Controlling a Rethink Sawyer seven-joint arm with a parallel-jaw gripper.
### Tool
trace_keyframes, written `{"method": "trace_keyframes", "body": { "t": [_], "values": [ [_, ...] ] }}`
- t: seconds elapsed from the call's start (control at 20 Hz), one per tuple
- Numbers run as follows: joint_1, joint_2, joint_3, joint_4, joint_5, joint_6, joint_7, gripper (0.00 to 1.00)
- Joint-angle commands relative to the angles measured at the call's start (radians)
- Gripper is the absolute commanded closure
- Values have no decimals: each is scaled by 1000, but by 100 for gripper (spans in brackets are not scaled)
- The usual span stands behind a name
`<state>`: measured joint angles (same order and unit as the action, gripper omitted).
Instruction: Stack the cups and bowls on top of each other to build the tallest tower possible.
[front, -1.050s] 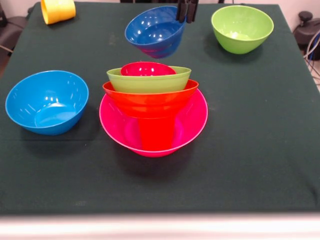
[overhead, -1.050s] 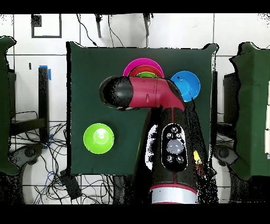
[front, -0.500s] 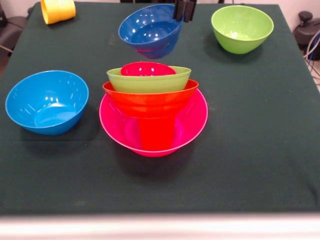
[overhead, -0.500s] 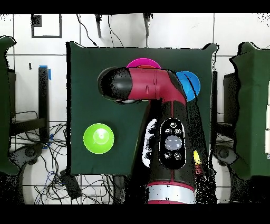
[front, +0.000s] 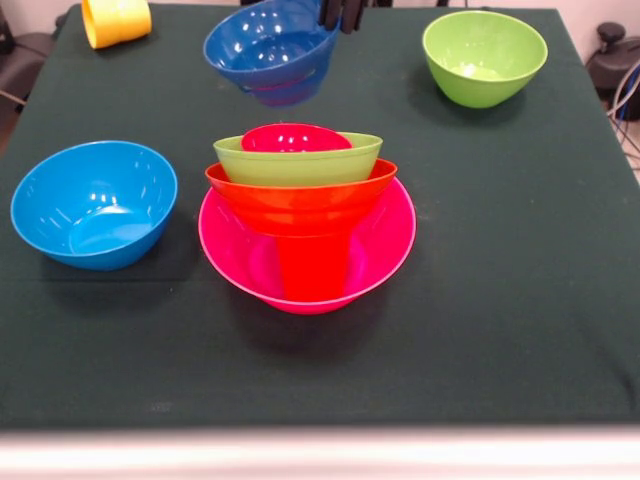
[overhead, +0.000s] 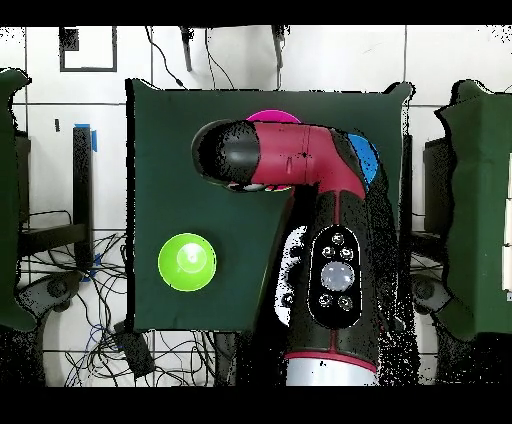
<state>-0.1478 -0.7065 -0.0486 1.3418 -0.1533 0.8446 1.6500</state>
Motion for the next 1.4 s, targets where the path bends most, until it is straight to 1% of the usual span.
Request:
{"method": "trace_keyframes", "body": {
  "t": [0.05,0.15,0.3,0.6,0.75,1.0,1.15,1.4],
  "values": [
    [17,-8,36,-51,-17,179,34,100],
    [13,9,43,-76,-16,190,31,100],
    [7,29,57,-85,-7,167,38,100],
    [0,24,71,-114,9,214,28,100],
    [1,47,78,-151,12,222,32,100],
    [3,57,80,-180,15,242,31,100],
    [7,76,86,-220,15,267,33,100],
    [10,95,89,-246,21,271,39,100]
  ]
}}
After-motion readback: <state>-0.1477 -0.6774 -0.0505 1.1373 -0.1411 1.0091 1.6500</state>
